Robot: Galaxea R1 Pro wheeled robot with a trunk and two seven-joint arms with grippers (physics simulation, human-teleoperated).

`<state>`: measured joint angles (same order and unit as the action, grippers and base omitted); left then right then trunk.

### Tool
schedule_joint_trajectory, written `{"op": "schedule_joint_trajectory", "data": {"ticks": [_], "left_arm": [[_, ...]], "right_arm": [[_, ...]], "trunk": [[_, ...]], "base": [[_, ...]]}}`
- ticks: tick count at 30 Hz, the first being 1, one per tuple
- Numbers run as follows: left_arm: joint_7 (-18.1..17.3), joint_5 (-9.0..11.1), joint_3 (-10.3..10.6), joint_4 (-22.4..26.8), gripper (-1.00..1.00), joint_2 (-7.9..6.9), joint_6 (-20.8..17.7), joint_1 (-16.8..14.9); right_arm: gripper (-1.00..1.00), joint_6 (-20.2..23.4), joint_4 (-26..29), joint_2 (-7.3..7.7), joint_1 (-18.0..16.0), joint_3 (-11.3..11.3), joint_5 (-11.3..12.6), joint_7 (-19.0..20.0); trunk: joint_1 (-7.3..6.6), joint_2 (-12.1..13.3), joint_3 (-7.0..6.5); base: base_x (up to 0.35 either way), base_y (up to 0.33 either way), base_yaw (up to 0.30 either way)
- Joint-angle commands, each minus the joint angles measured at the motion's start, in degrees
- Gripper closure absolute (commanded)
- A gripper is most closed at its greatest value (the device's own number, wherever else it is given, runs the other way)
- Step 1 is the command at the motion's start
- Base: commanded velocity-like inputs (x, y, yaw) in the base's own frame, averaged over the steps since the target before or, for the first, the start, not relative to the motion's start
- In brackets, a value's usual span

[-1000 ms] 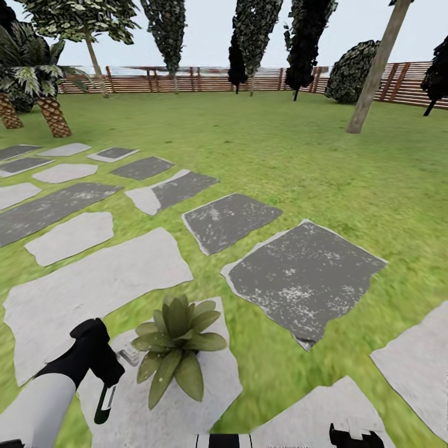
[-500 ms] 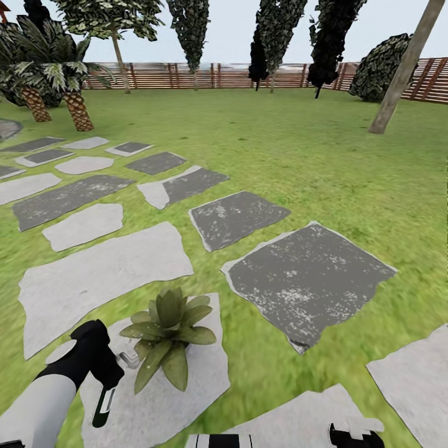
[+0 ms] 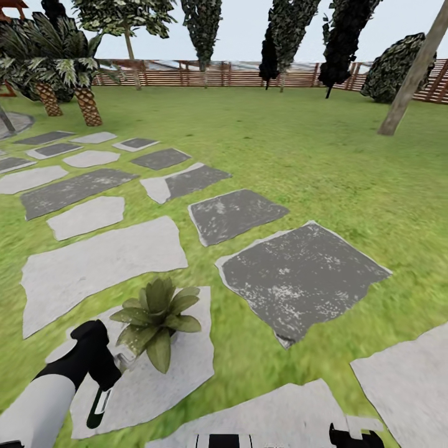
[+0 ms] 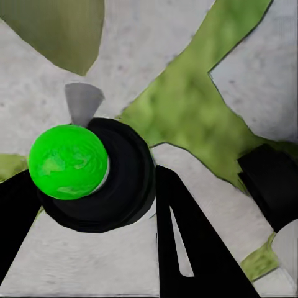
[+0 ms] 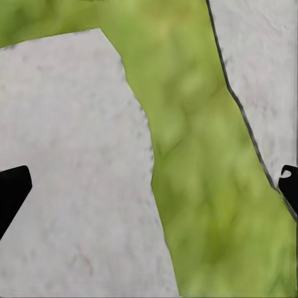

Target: Pick up the pesticide atomizer in the garden and spray insectifuge to fully cover both potted plants in the garden.

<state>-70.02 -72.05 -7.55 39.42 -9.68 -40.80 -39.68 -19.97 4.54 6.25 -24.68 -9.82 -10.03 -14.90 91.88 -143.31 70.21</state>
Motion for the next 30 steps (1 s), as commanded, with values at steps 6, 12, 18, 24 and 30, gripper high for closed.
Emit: {"op": "schedule_joint_trajectory", "data": {"ticks": [6, 12, 18, 24, 30], "left_arm": [[-1.03, -5.93, -0.52, 0.03, 1.0, 0.19, -0.56, -0.03], [-1.0, -6.11, -1.22, 0.59, 1.0, -0.3, -0.67, -0.1], [-1.06, -5.79, -1.5, 0.7, 1.0, -0.46, -0.75, -0.19], [-1.0, -5.69, -3.63, 0.74, 1.0, 0.32, -2.38, -0.4], [-1.0, -5.67, -3.96, 0.75, 1.0, 0.36, -2.53, -0.44]], "right_arm": [[-1.0, -0.16, -0.06, -0.01, -0.02, -0.46, -0.6, -0.13], [-1.0, -0.16, -0.06, -0.01, -0.02, -0.53, -0.6, -0.13], [-1.0, -0.16, -0.08, -0.01, -0.02, -0.49, -0.6, -0.13], [-1.0, -0.16, -0.06, -0.01, -0.02, -0.5, -0.6, -0.13], [-1.0, -0.16, -0.12, 0.05, -0.02, -0.5, -0.66, -0.05]], "trunk": [[-0.02, -0.02, 0.05], [-0.02, -0.02, 0.05], [-0.02, -0.02, 0.08], [-0.02, -0.02, 0.23], [-0.02, -0.02, 0.34]], "base": [[-0.023, -0.116, 0.276], [-0.001, -0.004, 0.091], [0.0, 0.0, 0.059], [0.117, -0.116, 0.243], [0.162, -0.224, 0.172]]}}
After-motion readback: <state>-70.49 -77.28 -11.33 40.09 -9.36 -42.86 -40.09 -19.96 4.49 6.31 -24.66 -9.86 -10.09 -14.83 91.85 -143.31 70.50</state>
